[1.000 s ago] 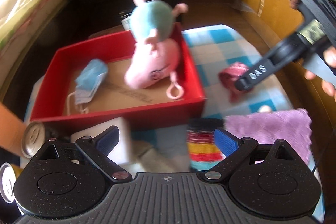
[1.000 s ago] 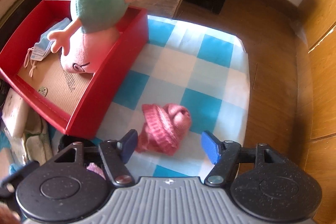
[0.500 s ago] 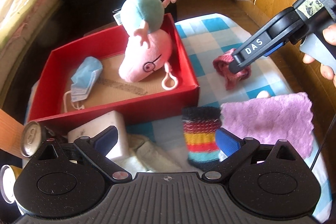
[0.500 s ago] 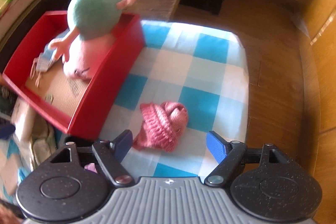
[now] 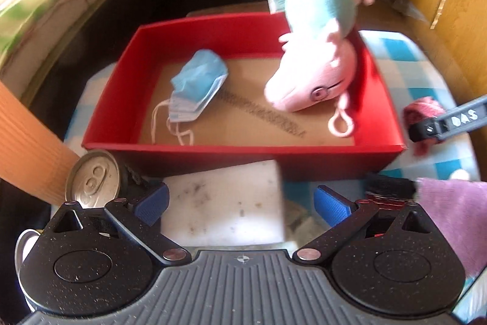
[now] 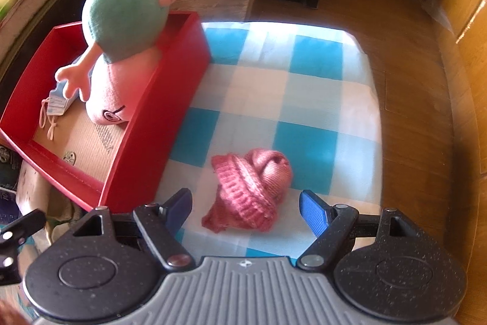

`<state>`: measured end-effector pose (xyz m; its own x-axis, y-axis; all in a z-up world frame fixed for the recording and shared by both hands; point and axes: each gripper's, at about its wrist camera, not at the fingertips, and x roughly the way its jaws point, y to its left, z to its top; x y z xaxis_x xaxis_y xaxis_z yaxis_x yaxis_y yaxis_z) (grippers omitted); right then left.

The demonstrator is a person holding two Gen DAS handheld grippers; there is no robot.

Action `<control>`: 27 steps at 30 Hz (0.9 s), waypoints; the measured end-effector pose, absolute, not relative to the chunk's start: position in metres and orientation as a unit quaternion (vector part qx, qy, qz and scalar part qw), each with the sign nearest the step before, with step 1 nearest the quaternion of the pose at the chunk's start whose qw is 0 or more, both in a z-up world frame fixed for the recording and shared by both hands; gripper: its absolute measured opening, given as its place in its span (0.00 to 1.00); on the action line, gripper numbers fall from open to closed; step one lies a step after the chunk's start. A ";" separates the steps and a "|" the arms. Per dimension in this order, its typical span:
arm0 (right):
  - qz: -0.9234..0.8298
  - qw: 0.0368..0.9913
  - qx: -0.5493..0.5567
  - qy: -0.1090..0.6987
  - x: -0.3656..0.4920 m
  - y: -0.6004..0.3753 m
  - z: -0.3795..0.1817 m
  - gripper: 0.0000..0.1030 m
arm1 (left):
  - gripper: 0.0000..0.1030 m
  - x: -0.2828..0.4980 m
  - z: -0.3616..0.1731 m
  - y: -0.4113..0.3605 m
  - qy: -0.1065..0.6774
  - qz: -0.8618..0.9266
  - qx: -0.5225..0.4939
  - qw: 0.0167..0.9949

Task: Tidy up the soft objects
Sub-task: 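Lower left tool onto the white sponge block and grasp it while right tool holds the hat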

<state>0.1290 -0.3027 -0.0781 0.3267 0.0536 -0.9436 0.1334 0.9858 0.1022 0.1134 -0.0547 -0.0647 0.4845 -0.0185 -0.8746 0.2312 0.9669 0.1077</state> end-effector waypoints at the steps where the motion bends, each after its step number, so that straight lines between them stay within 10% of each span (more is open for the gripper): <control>1: -0.023 0.810 0.078 0.580 0.130 -0.301 -0.078 0.54 | 0.94 0.115 -0.067 -0.052 0.506 -0.067 0.104 0.854; 19: -0.022 0.800 0.064 0.597 0.146 -0.287 -0.100 0.58 | 0.95 0.131 -0.095 -0.056 0.530 -0.046 0.136 0.836; 27: -0.028 0.805 0.021 0.592 0.141 -0.279 -0.099 0.42 | 0.60 0.129 -0.085 -0.056 0.527 -0.058 0.116 0.840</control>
